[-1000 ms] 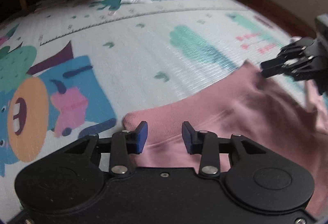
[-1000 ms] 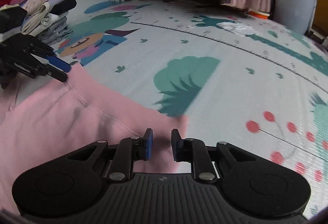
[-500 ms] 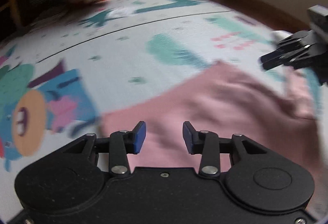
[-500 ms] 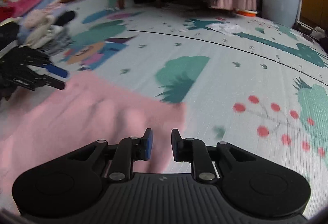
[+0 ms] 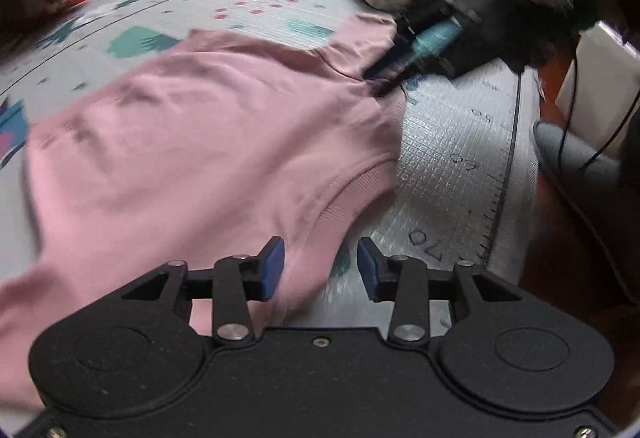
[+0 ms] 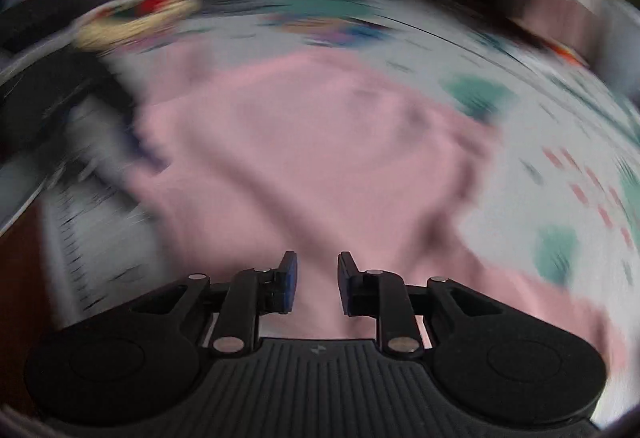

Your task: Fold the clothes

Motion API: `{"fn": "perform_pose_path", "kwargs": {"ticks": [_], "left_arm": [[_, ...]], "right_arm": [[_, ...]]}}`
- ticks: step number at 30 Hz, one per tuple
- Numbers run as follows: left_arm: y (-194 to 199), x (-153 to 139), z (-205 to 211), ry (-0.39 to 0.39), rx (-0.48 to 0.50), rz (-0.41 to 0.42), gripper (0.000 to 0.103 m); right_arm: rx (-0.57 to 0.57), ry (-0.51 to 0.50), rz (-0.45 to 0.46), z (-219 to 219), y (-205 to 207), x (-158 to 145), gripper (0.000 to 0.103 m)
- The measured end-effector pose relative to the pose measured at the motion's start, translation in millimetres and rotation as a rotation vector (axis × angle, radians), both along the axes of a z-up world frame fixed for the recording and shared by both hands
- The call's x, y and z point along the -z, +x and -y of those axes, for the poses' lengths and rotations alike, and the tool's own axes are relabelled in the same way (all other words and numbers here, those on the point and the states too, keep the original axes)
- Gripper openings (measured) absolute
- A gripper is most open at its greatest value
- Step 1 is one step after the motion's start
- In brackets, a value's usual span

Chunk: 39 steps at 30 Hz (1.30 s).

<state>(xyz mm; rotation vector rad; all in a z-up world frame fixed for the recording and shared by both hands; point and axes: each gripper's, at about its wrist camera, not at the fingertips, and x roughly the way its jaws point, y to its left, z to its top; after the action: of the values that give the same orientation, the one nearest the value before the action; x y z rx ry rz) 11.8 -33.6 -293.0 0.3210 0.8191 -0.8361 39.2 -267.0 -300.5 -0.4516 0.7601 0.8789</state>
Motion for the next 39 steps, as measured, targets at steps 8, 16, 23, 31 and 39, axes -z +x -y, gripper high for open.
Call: {"fn": "perform_pose_path", "kwargs": {"ticks": [8, 16, 23, 31, 39], "left_arm": [[-12.6, 12.8, 7.4, 0.235, 0.232, 0.148, 0.029], [-34.3, 13.5, 1.1, 0.310, 0.379, 0.192, 0.011], [16.6, -20.3, -28.9, 0.086, 0.062, 0.025, 0.045], [29.0, 0.4, -58.0, 0.161, -0.149, 0.066, 0.046], [98.9, 0.5, -182.8, 0.226, -0.657, 0.159, 0.044]], "right_arm": [[-0.284, -0.131, 0.030, -60.6, -23.6, 20.0, 0.030], [-0.386, -0.169, -0.102, -59.2, -29.8, 11.0, 0.030], [-0.286, -0.011, -0.076, -60.1, -23.5, -13.4, 0.044], [-0.195, -0.081, -0.108, -79.2, -4.7, 25.3, 0.052], [-0.040, -0.032, -0.101, -64.5, 32.2, 26.2, 0.051]]}}
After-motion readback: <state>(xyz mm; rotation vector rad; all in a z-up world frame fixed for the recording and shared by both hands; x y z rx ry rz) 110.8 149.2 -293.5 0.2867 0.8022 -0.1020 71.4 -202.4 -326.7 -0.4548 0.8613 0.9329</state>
